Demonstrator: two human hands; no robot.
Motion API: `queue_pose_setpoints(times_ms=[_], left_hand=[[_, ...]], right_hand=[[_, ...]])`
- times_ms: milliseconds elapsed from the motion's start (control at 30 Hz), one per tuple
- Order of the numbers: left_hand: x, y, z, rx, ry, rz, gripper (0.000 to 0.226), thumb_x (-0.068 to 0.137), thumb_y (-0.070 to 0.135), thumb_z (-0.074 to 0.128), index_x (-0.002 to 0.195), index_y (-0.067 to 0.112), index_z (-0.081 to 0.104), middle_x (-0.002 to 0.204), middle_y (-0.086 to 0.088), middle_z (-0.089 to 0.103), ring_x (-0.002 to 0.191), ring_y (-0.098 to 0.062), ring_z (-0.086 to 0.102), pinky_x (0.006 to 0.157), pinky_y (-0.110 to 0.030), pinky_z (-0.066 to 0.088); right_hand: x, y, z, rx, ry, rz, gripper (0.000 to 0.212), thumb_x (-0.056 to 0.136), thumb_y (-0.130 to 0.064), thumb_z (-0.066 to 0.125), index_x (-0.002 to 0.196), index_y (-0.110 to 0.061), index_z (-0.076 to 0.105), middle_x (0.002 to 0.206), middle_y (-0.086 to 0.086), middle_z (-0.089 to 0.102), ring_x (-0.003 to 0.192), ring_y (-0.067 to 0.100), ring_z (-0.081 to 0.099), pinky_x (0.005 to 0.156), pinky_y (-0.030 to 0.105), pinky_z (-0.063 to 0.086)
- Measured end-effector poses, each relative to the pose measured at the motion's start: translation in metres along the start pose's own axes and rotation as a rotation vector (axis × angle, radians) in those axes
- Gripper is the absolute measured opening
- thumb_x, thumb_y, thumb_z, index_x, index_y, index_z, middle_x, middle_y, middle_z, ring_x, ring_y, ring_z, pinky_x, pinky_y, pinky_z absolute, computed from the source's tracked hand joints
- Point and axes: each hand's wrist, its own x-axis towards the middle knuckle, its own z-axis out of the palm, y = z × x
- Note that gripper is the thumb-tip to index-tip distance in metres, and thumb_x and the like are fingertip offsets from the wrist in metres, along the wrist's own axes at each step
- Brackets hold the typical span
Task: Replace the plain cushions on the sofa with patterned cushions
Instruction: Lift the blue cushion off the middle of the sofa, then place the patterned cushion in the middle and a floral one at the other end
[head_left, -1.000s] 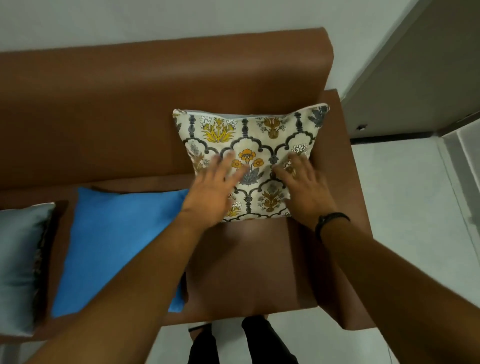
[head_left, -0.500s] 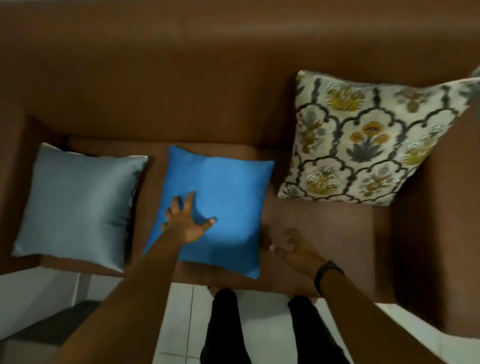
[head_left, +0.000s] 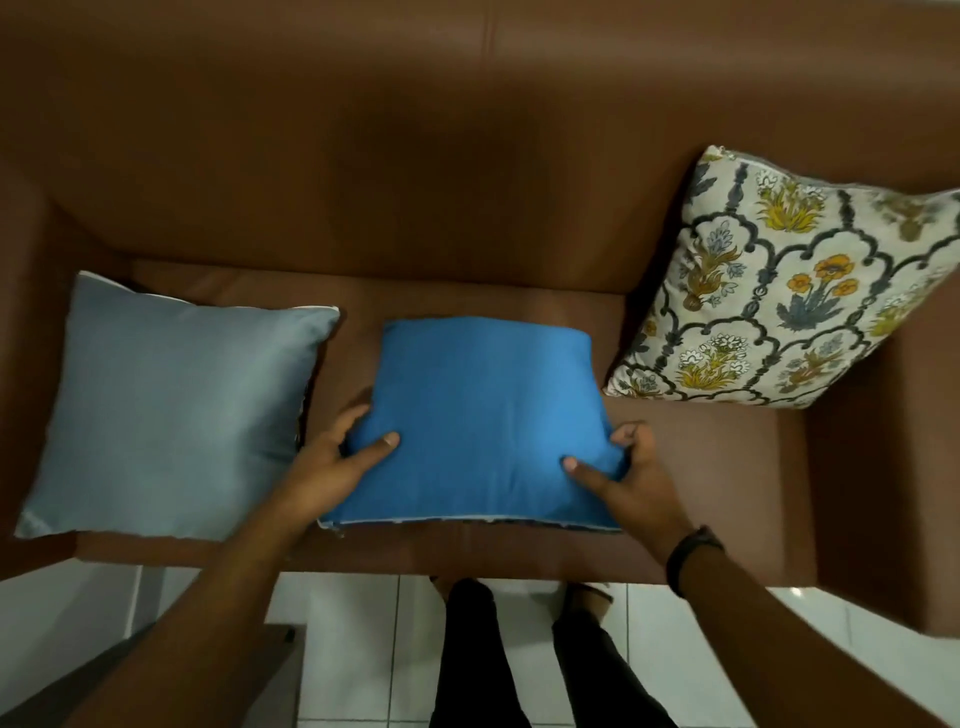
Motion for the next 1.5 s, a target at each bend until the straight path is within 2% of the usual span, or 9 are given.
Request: queue_pose_setpoints(times_ms=[100,200,400,633,867,1000,1133,1333,1500], left_hand=[[-0.009,0.05,-0.027,-0.148,-0.086,-0.025,0.069,0.078,0.059,0.071,0.137,0.023,0.066,0.126,-0.002,0.076,0.106,-0.016,0.074,0.094,-0.033,0.059],[-0.015,0.101,-0.049,-0.251,-0.138,-0.103,0.07,0.078,0.077,0.057,0.118,0.022,0.072,0.091,-0.002,0.081,0.073,-0.013,0.076,0.061,-0.031,0.06],[0.026,0.178,-0.08,-0.337,-0.155,-0.246,0.103,0.075,0.099,0.031,0.112,0.009,0.067,0.074,-0.01,0.065,0.059,-0.02,0.061,0.06,-0.032,0.053],[0.092,0.226,-0.073,-0.503,-0.055,-0.11,0.108,0.083,0.094,0.022,0.158,0.018,0.043,0.141,-0.014,0.057,0.123,-0.034,0.062,0.094,-0.042,0.055],[0.111,0.168,-0.019,0.038,0.316,0.25,0.097,0.083,0.07,0.07,0.161,0.025,0.033,0.16,-0.007,0.04,0.145,-0.031,0.044,0.119,-0.051,0.038],[0.097,0.133,0.008,0.547,0.696,0.635,0.102,0.086,0.071,0.066,0.161,0.013,0.027,0.164,-0.017,0.026,0.15,-0.038,0.03,0.112,-0.059,0.033],[0.105,0.133,0.047,1.097,0.511,0.999,0.111,0.081,0.063,0.075,0.167,0.029,0.014,0.174,-0.012,0.003,0.16,-0.044,0.011,0.113,-0.072,0.026],[0.122,0.123,0.006,0.892,0.518,0.41,0.138,0.076,0.038,0.09,0.164,0.037,-0.016,0.174,-0.017,-0.02,0.155,-0.057,0.005,0.111,-0.072,0.037],[0.084,0.12,0.03,1.105,0.23,0.935,0.115,0.082,0.036,0.078,0.168,0.035,0.0,0.178,-0.006,-0.004,0.159,-0.045,0.008,0.117,-0.062,0.028]], right_hand=[[0.0,-0.052,-0.035,0.056,0.025,0.021,0.037,0.086,-0.022,0.085,0.106,-0.016,0.055,0.103,0.0,0.068,0.084,0.015,0.07,0.058,0.02,0.056],[0.021,-0.107,-0.063,-0.026,0.038,0.036,0.023,0.084,-0.032,0.087,0.092,-0.021,0.068,0.089,0.002,0.073,0.072,0.017,0.066,0.051,0.022,0.048],[0.094,-0.198,-0.083,-0.142,0.018,0.154,0.048,0.078,-0.036,0.091,0.107,-0.002,0.074,0.111,0.017,0.077,0.096,0.031,0.075,0.09,0.05,0.063],[0.155,-0.24,-0.076,0.229,0.172,0.012,0.044,0.093,-0.053,0.071,0.112,-0.013,0.066,0.124,0.009,0.07,0.107,0.029,0.071,0.079,0.044,0.067],[0.157,-0.163,-0.037,0.117,0.182,-0.132,0.082,0.081,-0.06,0.078,0.146,-0.018,0.052,0.144,0.002,0.063,0.129,0.026,0.062,0.111,0.045,0.05],[0.138,-0.136,0.002,-0.264,0.719,-0.634,0.073,0.089,-0.059,0.07,0.134,-0.004,0.051,0.135,0.017,0.052,0.126,0.032,0.053,0.1,0.049,0.048],[0.125,-0.126,0.058,-0.908,0.409,-0.912,0.096,0.081,-0.05,0.08,0.16,-0.025,0.032,0.171,0.013,0.022,0.158,0.042,0.017,0.116,0.064,0.027],[0.141,-0.106,0.008,-0.776,0.552,-0.278,0.126,0.072,-0.042,0.09,0.166,-0.035,0.007,0.175,0.018,-0.004,0.158,0.05,-0.002,0.117,0.077,0.021],[0.108,-0.12,0.033,-1.069,0.165,-0.749,0.108,0.083,-0.04,0.082,0.165,-0.036,0.013,0.176,0.005,-0.003,0.161,0.039,-0.001,0.117,0.069,0.028]])
